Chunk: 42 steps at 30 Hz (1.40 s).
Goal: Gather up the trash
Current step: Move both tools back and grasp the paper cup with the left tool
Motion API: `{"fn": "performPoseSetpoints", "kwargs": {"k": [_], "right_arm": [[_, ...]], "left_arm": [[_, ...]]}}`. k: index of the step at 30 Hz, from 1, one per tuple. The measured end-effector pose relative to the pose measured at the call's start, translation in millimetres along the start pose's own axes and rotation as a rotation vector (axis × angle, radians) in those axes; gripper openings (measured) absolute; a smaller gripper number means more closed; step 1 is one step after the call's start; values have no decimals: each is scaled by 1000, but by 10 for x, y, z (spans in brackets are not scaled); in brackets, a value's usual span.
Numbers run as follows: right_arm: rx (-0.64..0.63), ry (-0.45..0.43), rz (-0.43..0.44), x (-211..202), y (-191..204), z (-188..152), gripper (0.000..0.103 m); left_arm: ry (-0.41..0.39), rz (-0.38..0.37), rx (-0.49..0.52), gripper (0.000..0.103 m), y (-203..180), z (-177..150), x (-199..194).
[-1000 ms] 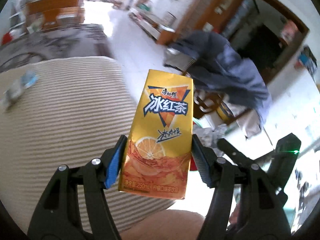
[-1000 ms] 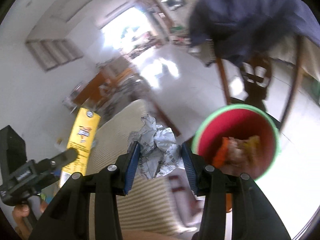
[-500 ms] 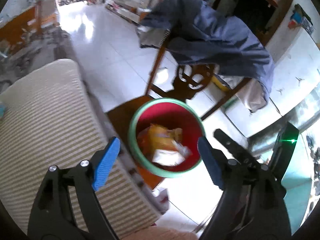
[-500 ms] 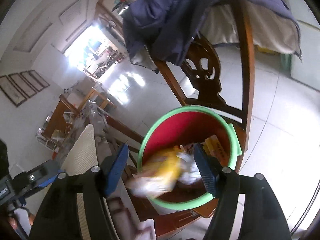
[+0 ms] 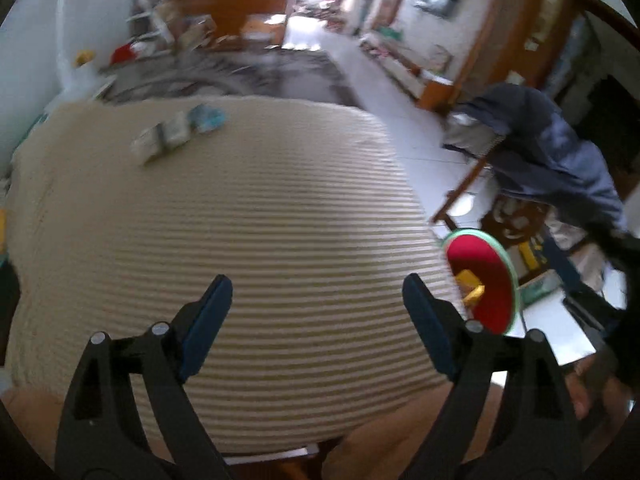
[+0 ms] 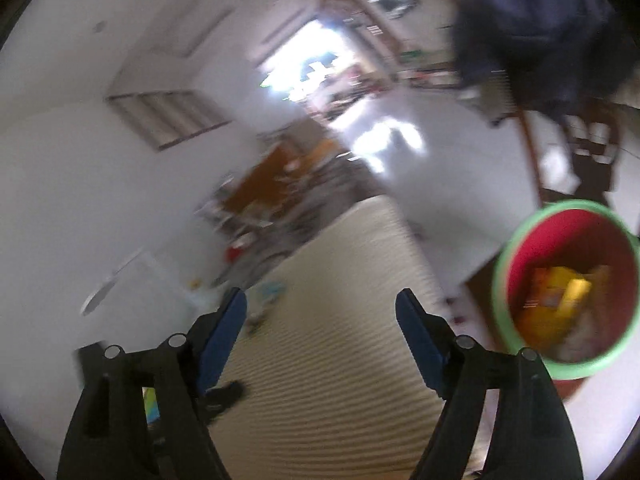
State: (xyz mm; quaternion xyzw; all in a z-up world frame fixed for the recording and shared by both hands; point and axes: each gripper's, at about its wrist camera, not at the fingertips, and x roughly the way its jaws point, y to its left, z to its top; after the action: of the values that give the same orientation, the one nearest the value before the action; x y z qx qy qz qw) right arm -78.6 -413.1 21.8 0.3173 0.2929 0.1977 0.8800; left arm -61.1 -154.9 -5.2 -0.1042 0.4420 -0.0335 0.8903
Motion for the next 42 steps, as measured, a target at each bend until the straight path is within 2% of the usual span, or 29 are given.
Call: {"fn": "performPoseSetpoints", "kwargs": {"k": [3, 6, 11, 17, 20, 23, 27, 29, 32, 36, 39, 40, 42], "right_arm": [[-68, 77, 17, 197, 237, -199, 76], [-141, 160, -37, 378, 329, -383, 76], [-131, 164, -49, 398, 313, -388, 79], [-105, 171, -70, 416, 272, -411, 79], [-110, 181, -92, 469, 295, -417, 79], [-95, 176, -118, 471, 271, -419, 79], [-36, 190, -165, 503, 157, -401, 79], [9, 207, -183, 534, 87, -383, 79], [29, 237, -227, 620, 67, -371, 79], [-60, 271, -295, 732, 205, -423, 79], [-113, 293, -338, 801, 265, -465, 79], [-118, 299, -347, 817, 268, -473, 79], [-123, 319, -354, 855, 268, -473, 79]], "left_arm": [[-35, -9, -78, 84, 223, 13, -84], [-67, 0, -114, 85, 346, 32, -145], [-96, 41, -157, 87, 624, 22, -229], [-89, 93, -192, 89, 992, 197, -83], [-85, 109, -194, 89, 1142, 352, 66], [-93, 121, -194, 94, 1289, 592, 279], [-86, 139, -122, 97, 1448, 981, 663], [-49, 164, -100, 97, 1532, 1130, 888], [8, 152, -139, 97, 1707, 1321, 1227], [48, 155, -243, 97, 1900, 1505, 1614], [111, 152, -279, 97, 1950, 1554, 1833], [128, 133, -292, 91, 1983, 1552, 1895], [93, 131, -298, 84, 2002, 1545, 1858]]}}
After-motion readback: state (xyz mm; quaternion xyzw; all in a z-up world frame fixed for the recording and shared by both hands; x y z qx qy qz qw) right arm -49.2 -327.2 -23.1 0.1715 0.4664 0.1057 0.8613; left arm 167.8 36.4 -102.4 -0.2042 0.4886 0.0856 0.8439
